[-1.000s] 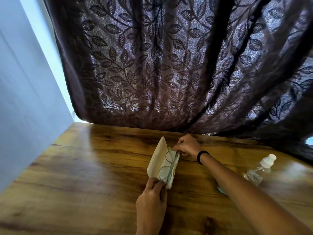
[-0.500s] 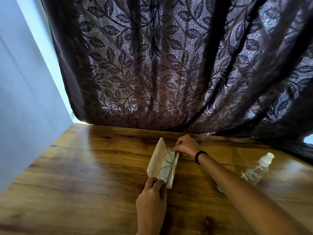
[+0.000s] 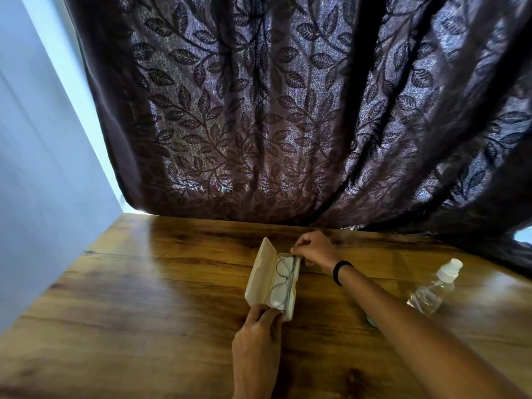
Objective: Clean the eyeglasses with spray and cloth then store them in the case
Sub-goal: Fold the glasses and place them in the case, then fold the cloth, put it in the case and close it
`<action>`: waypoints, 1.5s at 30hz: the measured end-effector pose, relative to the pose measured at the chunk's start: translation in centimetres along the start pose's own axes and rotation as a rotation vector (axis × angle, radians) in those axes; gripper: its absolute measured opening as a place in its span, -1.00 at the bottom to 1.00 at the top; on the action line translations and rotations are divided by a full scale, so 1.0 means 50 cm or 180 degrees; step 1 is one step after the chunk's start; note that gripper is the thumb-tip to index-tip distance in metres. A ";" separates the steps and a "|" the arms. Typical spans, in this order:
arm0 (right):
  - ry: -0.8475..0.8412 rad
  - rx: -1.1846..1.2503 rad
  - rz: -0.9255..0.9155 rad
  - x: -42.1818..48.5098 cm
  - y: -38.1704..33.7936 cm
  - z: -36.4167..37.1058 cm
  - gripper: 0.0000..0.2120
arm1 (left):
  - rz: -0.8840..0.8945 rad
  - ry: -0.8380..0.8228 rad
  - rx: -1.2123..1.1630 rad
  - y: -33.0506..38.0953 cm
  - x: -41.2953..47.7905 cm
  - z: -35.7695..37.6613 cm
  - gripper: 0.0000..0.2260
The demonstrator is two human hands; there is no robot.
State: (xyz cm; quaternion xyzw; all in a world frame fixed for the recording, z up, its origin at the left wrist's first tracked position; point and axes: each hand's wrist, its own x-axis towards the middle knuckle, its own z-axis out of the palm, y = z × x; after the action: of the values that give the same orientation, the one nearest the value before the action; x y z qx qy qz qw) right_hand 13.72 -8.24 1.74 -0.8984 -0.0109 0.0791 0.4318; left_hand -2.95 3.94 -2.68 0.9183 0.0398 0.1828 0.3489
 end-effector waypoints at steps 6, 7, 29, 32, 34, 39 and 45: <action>0.0073 0.0288 -0.0039 -0.009 0.003 -0.017 -0.81 | 0.0061 -0.0035 -0.0032 0.004 0.003 -0.008 -0.92; 0.0063 0.0333 -0.0050 -0.013 0.003 -0.021 -0.81 | 0.0105 -0.0016 -0.0027 0.007 0.004 -0.009 -0.92; 0.1877 0.0240 -0.1022 -0.274 0.099 -0.349 -0.97 | 0.1349 -0.0652 -0.0348 0.237 0.053 0.109 -0.74; 0.1966 0.0277 -0.0910 -0.293 0.134 -0.363 -0.89 | 0.1279 -0.0968 -0.0455 0.271 0.066 0.146 -0.69; 0.1968 0.0273 -0.0835 -0.301 0.155 -0.361 -0.86 | 0.1228 -0.1139 -0.0471 0.293 0.077 0.167 -0.65; 0.1822 0.0309 -0.0666 -0.305 0.189 -0.335 -0.80 | 0.1280 -0.1377 -0.0271 0.326 0.095 0.200 -0.56; 0.1828 0.0397 -0.0560 -0.293 0.192 -0.321 -0.87 | 0.1222 -0.1547 -0.0285 0.337 0.104 0.218 -0.62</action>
State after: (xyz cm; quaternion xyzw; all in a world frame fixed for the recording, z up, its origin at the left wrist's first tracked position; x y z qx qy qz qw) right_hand 1.20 -27.96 6.07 -0.8515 0.0388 -0.2152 0.4766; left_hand 4.93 -14.56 2.43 0.9096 -0.2269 0.0220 0.3474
